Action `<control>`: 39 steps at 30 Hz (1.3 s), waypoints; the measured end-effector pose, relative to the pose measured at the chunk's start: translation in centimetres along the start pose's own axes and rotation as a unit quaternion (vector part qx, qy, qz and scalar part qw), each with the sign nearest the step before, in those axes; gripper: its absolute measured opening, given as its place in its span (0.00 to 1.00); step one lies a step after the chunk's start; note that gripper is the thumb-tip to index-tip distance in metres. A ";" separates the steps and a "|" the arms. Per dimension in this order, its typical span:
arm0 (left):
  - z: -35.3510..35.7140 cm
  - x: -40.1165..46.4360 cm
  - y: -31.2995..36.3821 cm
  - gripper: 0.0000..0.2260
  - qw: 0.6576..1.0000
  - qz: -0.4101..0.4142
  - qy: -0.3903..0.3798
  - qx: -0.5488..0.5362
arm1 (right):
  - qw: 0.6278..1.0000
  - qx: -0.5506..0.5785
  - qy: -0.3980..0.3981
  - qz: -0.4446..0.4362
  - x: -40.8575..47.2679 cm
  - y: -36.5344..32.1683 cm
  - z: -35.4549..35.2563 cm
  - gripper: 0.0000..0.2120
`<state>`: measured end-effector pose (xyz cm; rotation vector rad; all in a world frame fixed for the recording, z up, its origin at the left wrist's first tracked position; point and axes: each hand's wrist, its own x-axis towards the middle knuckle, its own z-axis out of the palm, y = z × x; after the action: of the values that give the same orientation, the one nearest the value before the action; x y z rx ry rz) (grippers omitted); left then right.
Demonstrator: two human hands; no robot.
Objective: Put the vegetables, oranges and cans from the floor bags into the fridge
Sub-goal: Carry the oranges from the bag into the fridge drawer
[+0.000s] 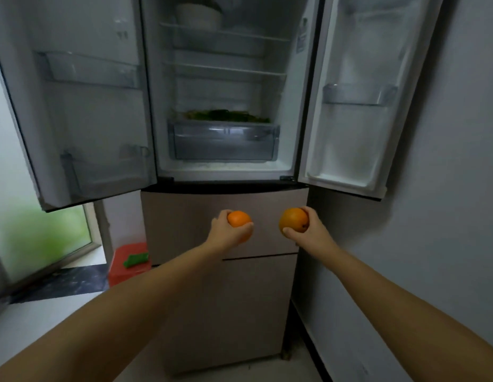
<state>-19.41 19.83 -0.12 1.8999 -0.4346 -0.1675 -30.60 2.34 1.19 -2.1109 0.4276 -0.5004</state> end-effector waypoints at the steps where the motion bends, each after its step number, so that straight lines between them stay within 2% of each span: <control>1: 0.1 2.3 0.3 0.28 1.000 -0.005 0.010 -0.019 | 1.000 0.026 -0.002 0.004 2.1 0.0 0.4 0.37; 7: 0.9 15.5 2.8 0.25 0.984 0.004 0.061 -0.165 | 0.994 0.109 -0.010 -0.010 15.5 -1.1 2.9 0.29; 10: 0.6 22.6 4.0 0.26 0.975 0.010 0.064 -0.215 | 0.978 0.209 -0.017 0.025 22.7 -2.3 3.8 0.29; 14: -1.1 31.6 7.1 0.28 0.956 0.005 0.045 -0.289 | 0.916 0.395 -0.007 0.071 31.6 -5.0 4.0 0.29; 17: -1.9 36.8 8.1 0.30 0.919 -0.055 0.030 -0.388 | 0.861 0.500 0.018 0.093 36.6 -5.9 4.4 0.28; 20: -2.2 40.6 7.4 0.27 0.880 -0.101 0.034 -0.464 | 0.848 0.519 0.012 0.103 41.3 -5.9 5.4 0.27; 25: -4.0 45.6 6.3 0.19 0.852 -0.120 0.074 -0.504 | 0.822 0.558 -0.030 0.108 48.3 -7.0 7.9 0.25; 28: -5.8 48.5 7.2 0.18 0.835 -0.101 0.084 -0.534 | 0.820 0.561 -0.064 0.093 51.8 -8.0 9.4 0.24; 33: -6.5 51.2 7.9 0.16 0.822 -0.076 0.096 -0.556 | 0.813 0.567 -0.124 0.057 55.4 -9.5 9.7 0.13; 37: -6.2 51.0 7.4 0.18 0.819 -0.076 0.097 -0.560 | 0.824 0.550 -0.127 0.049 55.5 -9.3 10.0 0.19; 39: -6.2 50.5 7.8 0.19 0.823 -0.077 0.103 -0.554 | 0.824 0.552 -0.120 0.046 54.9 -9.4 10.0 0.18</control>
<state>27.42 3.86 13.94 0.7708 0.0151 -0.2477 22.63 -11.81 14.27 -0.9863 0.0342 -0.2911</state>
